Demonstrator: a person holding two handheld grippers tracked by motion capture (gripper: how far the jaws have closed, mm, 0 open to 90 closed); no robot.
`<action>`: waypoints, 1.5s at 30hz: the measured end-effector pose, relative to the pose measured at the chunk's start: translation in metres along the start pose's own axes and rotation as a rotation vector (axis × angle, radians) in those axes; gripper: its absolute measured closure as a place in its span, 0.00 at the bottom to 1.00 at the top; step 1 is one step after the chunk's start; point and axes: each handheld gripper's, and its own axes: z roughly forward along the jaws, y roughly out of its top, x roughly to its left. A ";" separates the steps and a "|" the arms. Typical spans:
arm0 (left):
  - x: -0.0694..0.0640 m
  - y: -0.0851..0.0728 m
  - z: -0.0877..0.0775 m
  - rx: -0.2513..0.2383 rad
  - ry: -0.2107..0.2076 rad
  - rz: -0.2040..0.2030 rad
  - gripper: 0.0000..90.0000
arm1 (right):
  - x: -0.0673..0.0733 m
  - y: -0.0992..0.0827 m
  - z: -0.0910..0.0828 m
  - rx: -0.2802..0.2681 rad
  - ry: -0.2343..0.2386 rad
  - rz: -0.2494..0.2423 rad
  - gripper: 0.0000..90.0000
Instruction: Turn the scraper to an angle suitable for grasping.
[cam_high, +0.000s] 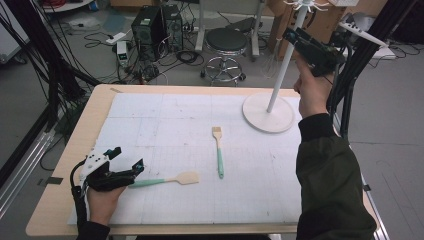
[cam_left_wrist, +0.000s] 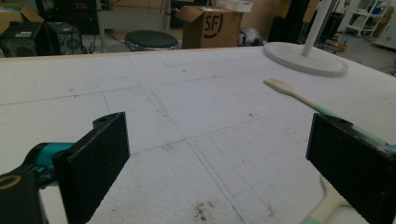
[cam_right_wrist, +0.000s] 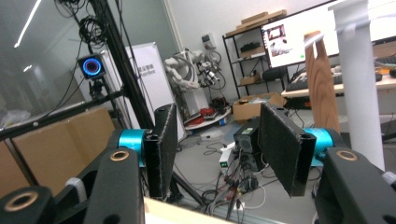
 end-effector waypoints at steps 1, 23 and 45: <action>0.000 0.000 0.000 -0.002 0.000 0.000 0.07 | 0.001 -0.004 -0.004 0.004 0.002 -0.001 0.53; -0.006 -0.004 -0.014 -0.005 -0.005 -0.009 0.11 | 0.017 -0.053 -0.044 0.125 0.029 -0.010 0.35; 0.006 -0.018 -0.036 0.063 -0.037 -0.078 0.23 | 0.008 -0.145 -0.085 0.276 0.067 -0.064 0.24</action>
